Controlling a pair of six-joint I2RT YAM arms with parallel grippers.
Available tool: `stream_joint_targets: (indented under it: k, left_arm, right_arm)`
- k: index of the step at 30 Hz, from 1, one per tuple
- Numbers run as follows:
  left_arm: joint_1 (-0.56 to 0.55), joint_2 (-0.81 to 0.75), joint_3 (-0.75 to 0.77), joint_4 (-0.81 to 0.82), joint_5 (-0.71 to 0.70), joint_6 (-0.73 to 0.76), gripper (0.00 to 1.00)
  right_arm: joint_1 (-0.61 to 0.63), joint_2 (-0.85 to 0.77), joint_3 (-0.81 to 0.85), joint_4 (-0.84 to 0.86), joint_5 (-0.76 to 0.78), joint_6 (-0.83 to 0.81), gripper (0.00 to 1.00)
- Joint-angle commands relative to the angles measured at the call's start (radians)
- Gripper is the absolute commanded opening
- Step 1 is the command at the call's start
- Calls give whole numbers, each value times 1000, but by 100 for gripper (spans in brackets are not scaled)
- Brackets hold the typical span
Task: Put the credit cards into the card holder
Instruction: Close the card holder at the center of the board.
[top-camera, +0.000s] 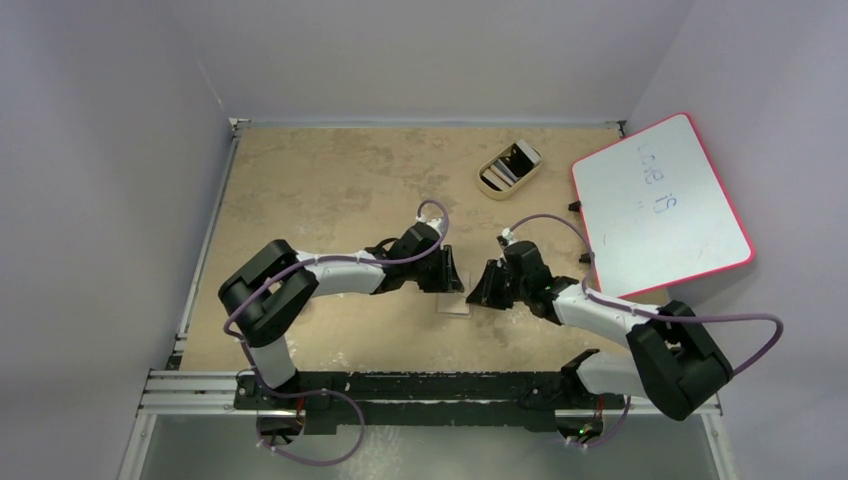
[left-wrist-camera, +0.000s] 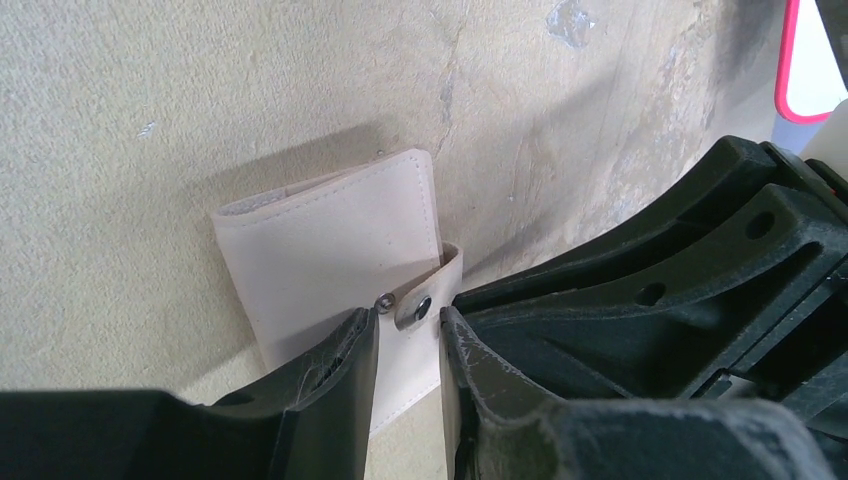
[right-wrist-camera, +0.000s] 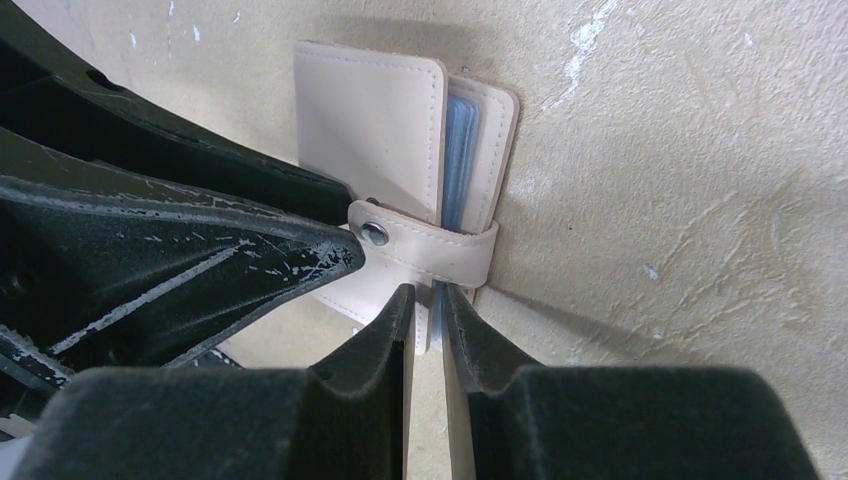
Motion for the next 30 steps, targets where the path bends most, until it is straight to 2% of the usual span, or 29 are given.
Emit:
stream_joint_targets:
  k: [1, 30]
  left_arm:
    - [-7, 9, 34, 25, 0, 14, 28]
    - [-9, 35, 64, 47, -2, 20, 23]
  right_arm:
    - [-3, 14, -3, 37, -23, 7, 17]
    - [-3, 34, 7, 28, -18, -8, 17]
